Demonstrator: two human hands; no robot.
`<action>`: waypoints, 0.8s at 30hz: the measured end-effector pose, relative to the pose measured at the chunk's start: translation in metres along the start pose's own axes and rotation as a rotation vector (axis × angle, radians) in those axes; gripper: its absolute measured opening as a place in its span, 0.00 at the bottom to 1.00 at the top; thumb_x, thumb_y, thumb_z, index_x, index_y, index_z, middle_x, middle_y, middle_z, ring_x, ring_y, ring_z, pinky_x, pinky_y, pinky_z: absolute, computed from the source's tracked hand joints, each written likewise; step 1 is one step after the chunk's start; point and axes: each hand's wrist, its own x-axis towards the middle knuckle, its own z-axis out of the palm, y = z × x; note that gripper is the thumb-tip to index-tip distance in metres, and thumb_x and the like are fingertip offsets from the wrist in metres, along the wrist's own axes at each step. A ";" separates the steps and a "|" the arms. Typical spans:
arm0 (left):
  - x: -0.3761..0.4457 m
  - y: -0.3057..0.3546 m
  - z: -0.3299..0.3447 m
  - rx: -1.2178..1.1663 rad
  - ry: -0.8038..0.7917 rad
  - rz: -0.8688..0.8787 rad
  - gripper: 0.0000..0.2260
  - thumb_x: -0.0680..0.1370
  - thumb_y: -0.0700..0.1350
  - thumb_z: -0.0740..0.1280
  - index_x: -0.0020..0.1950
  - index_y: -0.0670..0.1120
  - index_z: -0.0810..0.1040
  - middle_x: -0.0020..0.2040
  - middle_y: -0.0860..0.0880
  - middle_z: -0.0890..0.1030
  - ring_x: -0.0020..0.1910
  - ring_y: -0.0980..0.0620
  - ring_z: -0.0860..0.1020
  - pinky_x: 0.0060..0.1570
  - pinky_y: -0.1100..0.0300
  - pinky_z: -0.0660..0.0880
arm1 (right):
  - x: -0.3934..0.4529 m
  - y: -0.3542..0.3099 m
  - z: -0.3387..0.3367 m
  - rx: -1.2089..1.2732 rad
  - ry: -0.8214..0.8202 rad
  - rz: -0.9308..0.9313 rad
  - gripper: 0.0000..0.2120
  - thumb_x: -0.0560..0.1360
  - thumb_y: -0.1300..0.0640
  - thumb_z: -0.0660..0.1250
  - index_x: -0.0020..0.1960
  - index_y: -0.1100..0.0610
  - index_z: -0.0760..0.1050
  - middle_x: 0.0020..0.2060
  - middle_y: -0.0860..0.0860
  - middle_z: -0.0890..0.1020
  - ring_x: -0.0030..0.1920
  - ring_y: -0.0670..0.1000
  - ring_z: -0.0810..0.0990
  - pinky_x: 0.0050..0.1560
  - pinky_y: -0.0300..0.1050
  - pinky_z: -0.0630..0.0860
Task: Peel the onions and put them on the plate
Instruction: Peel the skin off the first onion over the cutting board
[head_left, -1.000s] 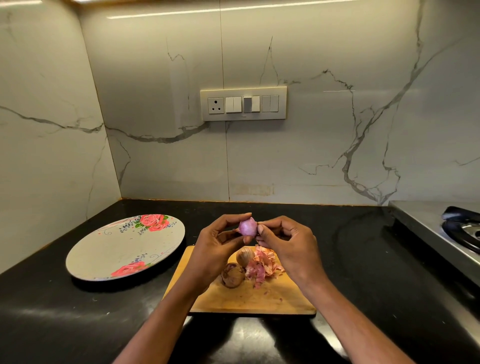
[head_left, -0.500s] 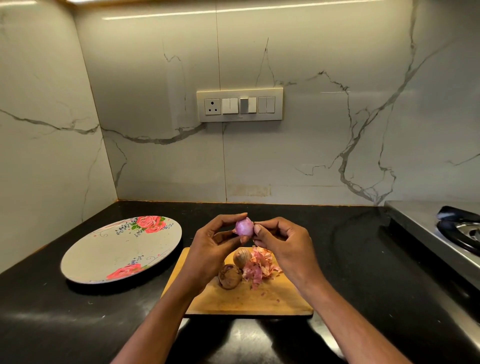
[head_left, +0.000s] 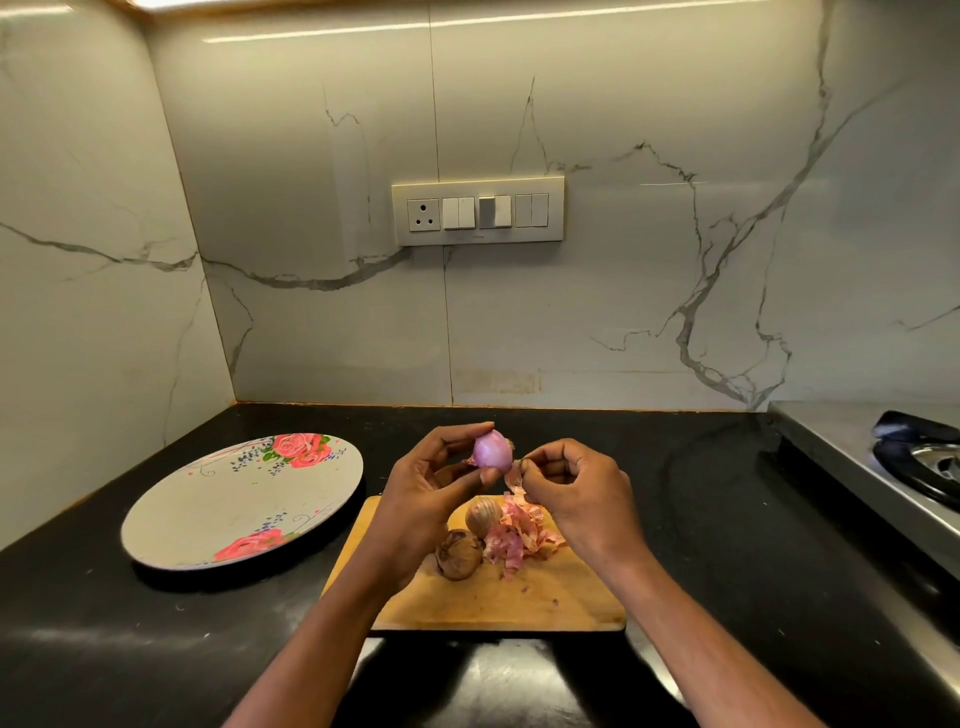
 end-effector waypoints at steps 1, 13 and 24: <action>0.000 0.000 -0.001 -0.022 0.002 -0.007 0.21 0.74 0.39 0.73 0.65 0.53 0.78 0.59 0.57 0.82 0.61 0.58 0.80 0.54 0.66 0.78 | 0.001 0.002 -0.002 -0.026 -0.010 0.005 0.03 0.75 0.54 0.74 0.48 0.51 0.82 0.39 0.46 0.85 0.42 0.44 0.84 0.44 0.42 0.84; 0.004 0.005 -0.002 -0.391 -0.004 -0.172 0.21 0.72 0.41 0.70 0.66 0.47 0.77 0.57 0.46 0.84 0.60 0.46 0.82 0.54 0.59 0.81 | 0.002 -0.008 -0.008 -0.072 -0.082 -0.084 0.11 0.78 0.59 0.70 0.58 0.49 0.82 0.47 0.40 0.85 0.49 0.36 0.82 0.50 0.31 0.79; 0.004 0.004 -0.002 -0.320 -0.002 -0.192 0.18 0.77 0.47 0.65 0.66 0.45 0.78 0.60 0.44 0.83 0.60 0.48 0.81 0.55 0.59 0.79 | -0.005 -0.019 -0.002 0.024 -0.084 -0.184 0.09 0.75 0.54 0.74 0.55 0.48 0.83 0.46 0.40 0.86 0.50 0.39 0.83 0.52 0.35 0.80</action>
